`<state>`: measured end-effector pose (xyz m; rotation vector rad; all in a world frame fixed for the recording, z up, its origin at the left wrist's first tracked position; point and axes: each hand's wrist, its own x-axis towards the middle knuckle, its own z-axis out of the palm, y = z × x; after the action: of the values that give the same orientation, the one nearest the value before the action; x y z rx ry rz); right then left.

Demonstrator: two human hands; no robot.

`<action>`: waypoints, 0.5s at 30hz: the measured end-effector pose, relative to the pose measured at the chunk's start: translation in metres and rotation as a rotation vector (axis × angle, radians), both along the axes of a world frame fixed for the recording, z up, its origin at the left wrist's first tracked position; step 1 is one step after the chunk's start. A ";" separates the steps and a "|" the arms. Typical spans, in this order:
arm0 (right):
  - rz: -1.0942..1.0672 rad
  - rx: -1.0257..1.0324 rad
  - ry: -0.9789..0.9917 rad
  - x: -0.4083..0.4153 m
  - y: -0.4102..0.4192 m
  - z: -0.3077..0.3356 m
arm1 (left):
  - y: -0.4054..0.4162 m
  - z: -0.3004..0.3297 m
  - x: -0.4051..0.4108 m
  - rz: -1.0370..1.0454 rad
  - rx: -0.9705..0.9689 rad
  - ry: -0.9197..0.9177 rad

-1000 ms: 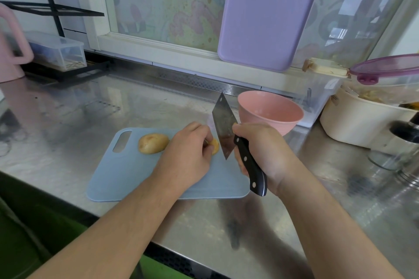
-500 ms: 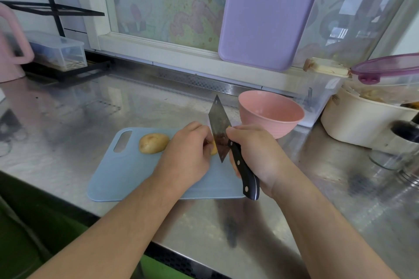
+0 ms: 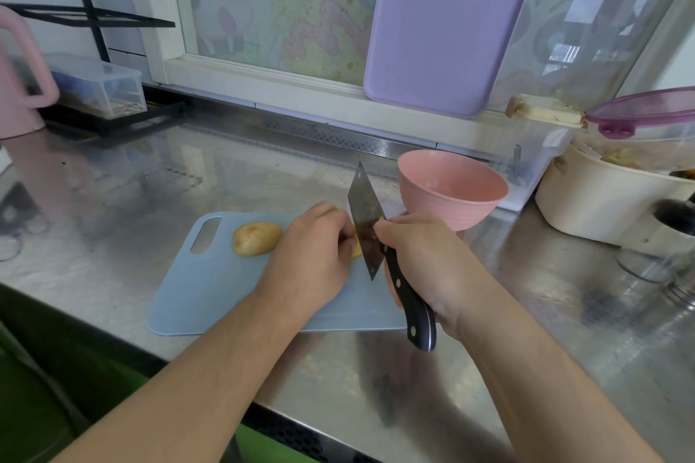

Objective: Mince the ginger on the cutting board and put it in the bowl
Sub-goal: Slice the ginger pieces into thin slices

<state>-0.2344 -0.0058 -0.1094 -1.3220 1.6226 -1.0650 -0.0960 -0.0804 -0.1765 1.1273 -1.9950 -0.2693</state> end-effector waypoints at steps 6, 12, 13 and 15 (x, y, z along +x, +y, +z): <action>-0.002 0.017 0.087 0.003 0.001 -0.001 | -0.002 0.000 0.000 -0.004 -0.011 0.002; 0.004 0.015 0.173 0.005 -0.006 -0.006 | -0.003 -0.002 0.001 -0.013 -0.025 0.001; 0.004 0.014 0.153 0.006 -0.007 -0.006 | -0.003 -0.001 0.001 -0.014 -0.026 0.001; -0.002 0.029 0.121 0.006 -0.008 -0.006 | -0.002 -0.001 0.001 -0.016 -0.028 0.002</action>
<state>-0.2280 -0.0142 -0.1156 -1.3887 1.7215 -0.9760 -0.0949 -0.0824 -0.1775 1.0939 -2.0004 -0.2500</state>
